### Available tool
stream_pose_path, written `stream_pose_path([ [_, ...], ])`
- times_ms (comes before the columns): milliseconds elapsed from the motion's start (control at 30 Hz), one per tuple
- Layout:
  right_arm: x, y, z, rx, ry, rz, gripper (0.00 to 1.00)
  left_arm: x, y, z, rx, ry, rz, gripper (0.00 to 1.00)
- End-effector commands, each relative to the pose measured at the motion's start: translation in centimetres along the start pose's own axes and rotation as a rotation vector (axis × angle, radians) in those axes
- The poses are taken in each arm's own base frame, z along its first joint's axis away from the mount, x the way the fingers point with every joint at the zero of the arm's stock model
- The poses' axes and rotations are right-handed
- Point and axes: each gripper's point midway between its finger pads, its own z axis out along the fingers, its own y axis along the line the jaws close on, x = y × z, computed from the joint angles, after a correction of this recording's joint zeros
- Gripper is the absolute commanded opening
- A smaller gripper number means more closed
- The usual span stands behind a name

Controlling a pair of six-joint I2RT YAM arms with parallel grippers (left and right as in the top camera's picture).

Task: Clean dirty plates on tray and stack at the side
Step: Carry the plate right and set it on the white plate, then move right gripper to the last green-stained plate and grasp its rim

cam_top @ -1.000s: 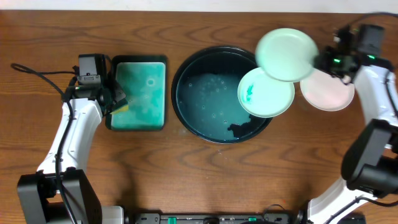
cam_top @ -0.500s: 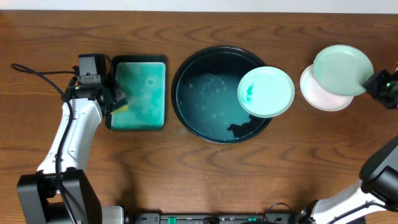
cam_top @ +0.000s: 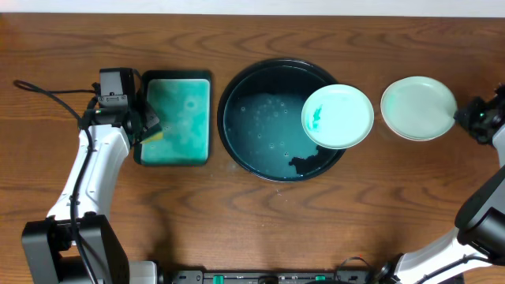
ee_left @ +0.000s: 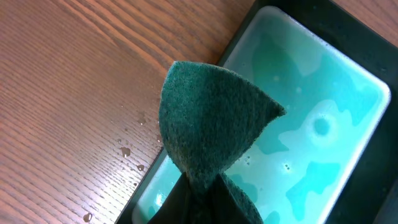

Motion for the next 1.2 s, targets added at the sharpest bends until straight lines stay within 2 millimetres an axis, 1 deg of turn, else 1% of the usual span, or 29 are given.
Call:
stream_pose_path([
  [0,0.6,1.8,-0.3,-0.02,0.012,-0.079,0.38,0.0,0.1,0.2,-0.007,0.0,0.005,0.07],
  [33,0.8,2.3,-0.4,-0.03,0.019,-0.102,0.39,0.0,0.1,0.2,-0.007,0.001,0.006,0.07],
  [167,1.9,6.1,-1.0,-0.082,0.049,-0.226,0.54,0.0,0.1,0.2,-0.006,0.001,0.005,0.07],
  [233,2.6,8.7,-1.5,-0.111,0.05,-0.273,0.54,0.1,0.1,0.2,-0.007,0.002,0.006,0.07],
  [300,3.5,11.4,-2.0,-0.15,0.049,-0.341,0.57,0.1,0.1,0.2,-0.007,0.002,0.006,0.07],
  [367,4.9,13.8,-2.4,-0.19,0.062,-0.415,0.6,0.1,0.1,0.2,-0.007,0.002,0.006,0.07],
  [400,6.4,15.5,-2.5,-0.211,0.088,-0.469,0.64,0.1,0.1,0.2,-0.007,0.002,0.006,0.07],
  [433,7.3,16.3,-2.5,-0.213,0.105,-0.491,0.64,0.1,0.1,0.2,-0.007,0.002,0.006,0.07],
  [467,8.1,16.7,-2.4,-0.2,0.118,-0.51,0.63,0.1,0.1,0.2,-0.007,0.002,0.006,0.07],
  [533,9.4,17.0,-2.3,-0.149,0.136,-0.539,0.58,0.1,0.2,0.2,-0.008,0.003,0.006,0.07],
  [567,9.9,17.0,-2.3,-0.115,0.142,-0.545,0.58,0.1,0.2,0.2,-0.008,0.005,0.006,0.07],
  [600,10.2,16.9,-2.3,-0.085,0.145,-0.549,0.59,0.1,0.2,0.2,-0.009,0.005,0.006,0.07],
  [700,11.7,16.7,-2.5,-0.013,0.173,-0.596,0.68,0.2,0.2,0.2,-0.009,0.006,0.007,0.07],
  [800,12.9,16.9,-2.7,-0.041,0.214,-0.637,0.67,0.2,0.2,0.2,-0.009,0.005,0.006,0.07],
  [933,13.4,16.5,-2.6,-0.03,0.236,-0.637,0.66,0.1,0.1,0.2,-0.007,0.002,0.006,0.07],
  [1033,13.9,16.1,-2.1,-0.03,0.238,-0.636,0.66,0.1,0.1,0.2,-0.007,0.002,0.006,0.07],
  [1167,15.3,16.0,-1.2,-0.073,0.247,-0.628,0.65,0.1,0.1,0.2,-0.007,0.002,0.006,0.07],
])
